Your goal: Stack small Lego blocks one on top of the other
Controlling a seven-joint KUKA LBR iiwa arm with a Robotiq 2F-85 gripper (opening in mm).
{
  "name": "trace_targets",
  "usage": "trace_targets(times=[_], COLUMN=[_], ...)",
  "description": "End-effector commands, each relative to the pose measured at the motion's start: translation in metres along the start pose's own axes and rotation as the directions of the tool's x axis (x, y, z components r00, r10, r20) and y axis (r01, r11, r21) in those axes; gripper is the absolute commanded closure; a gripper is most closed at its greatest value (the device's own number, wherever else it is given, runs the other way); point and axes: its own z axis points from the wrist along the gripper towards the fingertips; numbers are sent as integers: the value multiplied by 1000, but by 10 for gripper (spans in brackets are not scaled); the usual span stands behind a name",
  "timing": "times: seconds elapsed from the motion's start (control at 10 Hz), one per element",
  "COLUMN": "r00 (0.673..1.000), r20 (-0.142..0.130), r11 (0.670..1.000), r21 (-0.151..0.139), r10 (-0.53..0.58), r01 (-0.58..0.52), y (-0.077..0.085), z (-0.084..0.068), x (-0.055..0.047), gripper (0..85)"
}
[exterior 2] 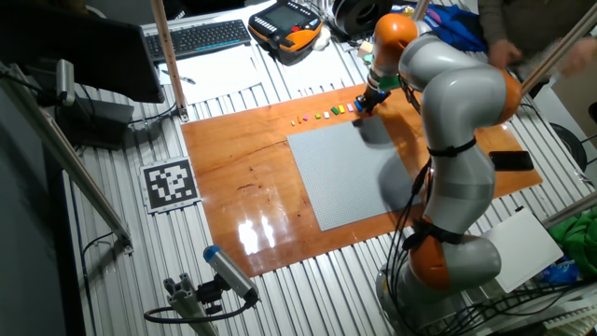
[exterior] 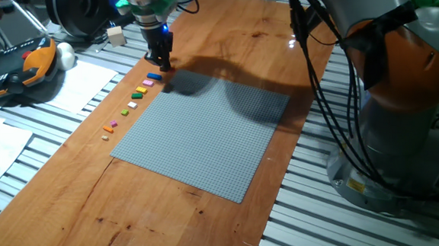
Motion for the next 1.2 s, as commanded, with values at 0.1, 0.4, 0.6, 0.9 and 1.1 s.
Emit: trace_targets(times=[0.1, 0.4, 0.6, 0.9, 1.1], r00=[999, 999, 1000, 1000, 999], r20=[-37, -22, -23, 4, 31], r11=[1000, 999, 1000, 1000, 1000], r21=[-12, -29, -16, -16, 10], r10=[-10, -41, -16, 14, 22], r01=[9, 40, 15, -14, -22], y=[0, 0, 4, 13, 15], z=[0, 0, -2, 12, 28], x=[0, 0, 16, 39, 47], gripper=[850, 850, 850, 850, 850])
